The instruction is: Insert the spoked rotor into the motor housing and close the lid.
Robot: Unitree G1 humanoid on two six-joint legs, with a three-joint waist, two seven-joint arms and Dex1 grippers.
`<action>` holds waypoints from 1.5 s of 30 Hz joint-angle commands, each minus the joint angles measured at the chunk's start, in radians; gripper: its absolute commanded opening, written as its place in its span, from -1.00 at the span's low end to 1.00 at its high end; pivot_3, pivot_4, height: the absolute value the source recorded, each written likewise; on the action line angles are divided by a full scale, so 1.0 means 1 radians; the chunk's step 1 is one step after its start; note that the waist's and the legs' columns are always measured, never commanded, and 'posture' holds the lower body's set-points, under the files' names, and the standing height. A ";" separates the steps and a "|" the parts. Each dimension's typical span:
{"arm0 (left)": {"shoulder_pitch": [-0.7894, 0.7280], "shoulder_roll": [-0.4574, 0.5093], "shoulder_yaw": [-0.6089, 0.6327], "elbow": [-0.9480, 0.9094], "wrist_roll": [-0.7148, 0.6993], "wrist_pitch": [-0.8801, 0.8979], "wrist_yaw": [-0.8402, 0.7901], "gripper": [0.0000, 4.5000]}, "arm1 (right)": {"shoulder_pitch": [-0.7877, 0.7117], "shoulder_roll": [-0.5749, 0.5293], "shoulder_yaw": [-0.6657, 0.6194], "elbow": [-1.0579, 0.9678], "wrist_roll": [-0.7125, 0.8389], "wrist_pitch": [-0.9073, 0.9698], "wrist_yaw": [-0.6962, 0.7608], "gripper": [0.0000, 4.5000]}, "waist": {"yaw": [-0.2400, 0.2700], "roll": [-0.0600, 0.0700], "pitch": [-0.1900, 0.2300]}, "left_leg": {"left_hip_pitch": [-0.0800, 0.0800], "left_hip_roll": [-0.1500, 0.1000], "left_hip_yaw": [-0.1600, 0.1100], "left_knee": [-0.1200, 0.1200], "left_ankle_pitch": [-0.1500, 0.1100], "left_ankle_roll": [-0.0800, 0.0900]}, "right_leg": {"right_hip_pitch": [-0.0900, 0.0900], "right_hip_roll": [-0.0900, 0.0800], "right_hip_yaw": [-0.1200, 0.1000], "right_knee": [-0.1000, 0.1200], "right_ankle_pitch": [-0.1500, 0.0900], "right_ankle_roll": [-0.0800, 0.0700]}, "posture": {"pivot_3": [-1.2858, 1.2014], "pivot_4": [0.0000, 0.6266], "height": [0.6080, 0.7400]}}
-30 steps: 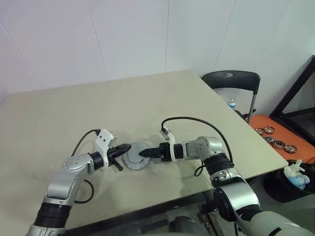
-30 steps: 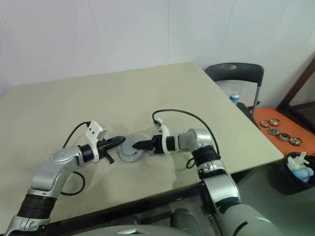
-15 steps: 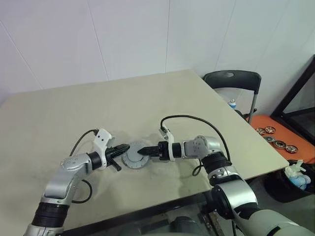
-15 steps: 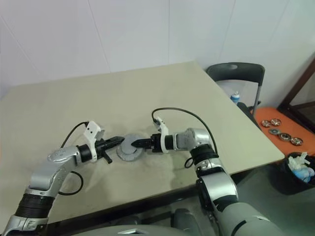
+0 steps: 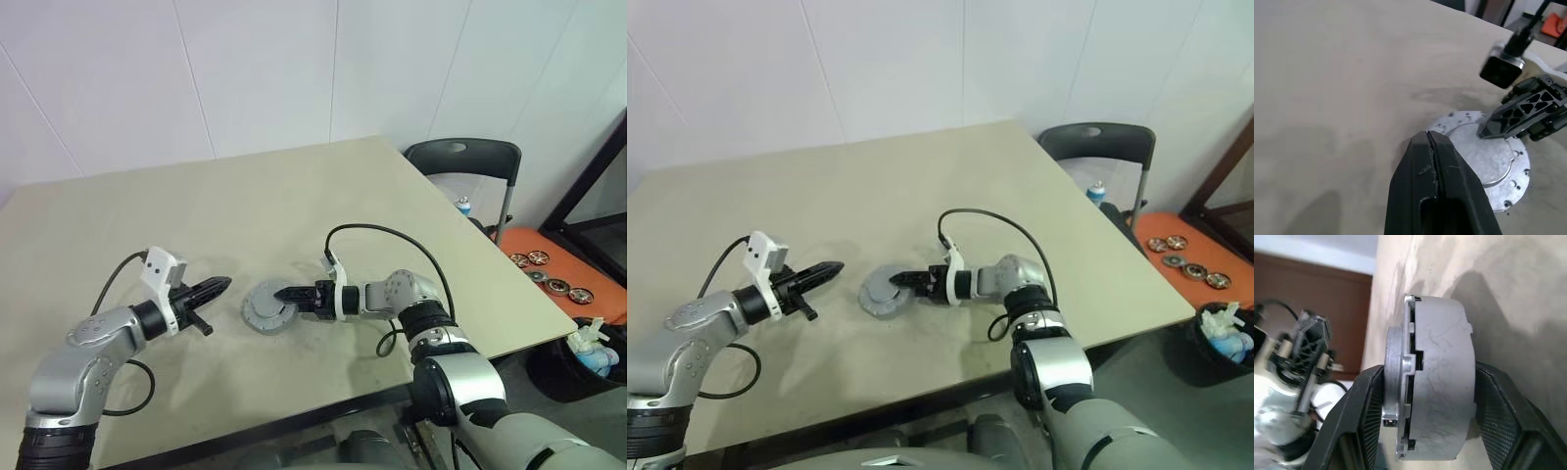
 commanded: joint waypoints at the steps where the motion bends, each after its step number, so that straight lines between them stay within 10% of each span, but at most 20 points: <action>1: 0.008 0.012 0.046 -0.023 -0.024 0.001 0.011 -1.00 | -0.043 0.010 -0.094 -0.012 0.060 0.046 -0.042 0.06 | 0.001 0.000 0.000 | -0.002 0.000 0.000 0.000 0.000 0.000 | -0.001 0.000 0.000 0.000 0.000 0.000 | 0.03 -1.00 1.00; 18: 0.043 -0.139 0.231 -0.037 -0.290 0.089 0.189 -1.00 | -0.121 0.117 -0.266 -0.150 0.183 0.102 -0.180 0.06 | -0.003 -0.003 -0.001 | -0.031 -0.001 0.001 0.002 0.002 -0.004 | -0.031 -0.002 0.000 0.001 0.002 0.001 | 0.03 -1.00 1.00; 30: 0.142 -0.247 0.321 -0.090 -0.699 0.180 0.336 0.58 | -0.148 0.109 -0.238 -0.104 0.154 0.059 -0.181 0.06 | -0.004 -0.004 -0.002 | -0.030 -0.001 0.003 0.004 0.002 -0.004 | -0.031 -0.002 0.001 0.002 0.002 0.001 | 0.03 -1.00 1.00; 45: -0.007 -0.370 0.155 0.176 -0.649 0.113 0.353 0.58 | -0.175 0.093 -0.219 -0.094 0.155 0.045 -0.175 0.06 | -0.002 -0.008 -0.004 | -0.029 -0.001 0.003 0.009 0.003 -0.005 | -0.030 -0.001 0.001 0.009 0.002 0.000 | 0.03 -1.00 1.00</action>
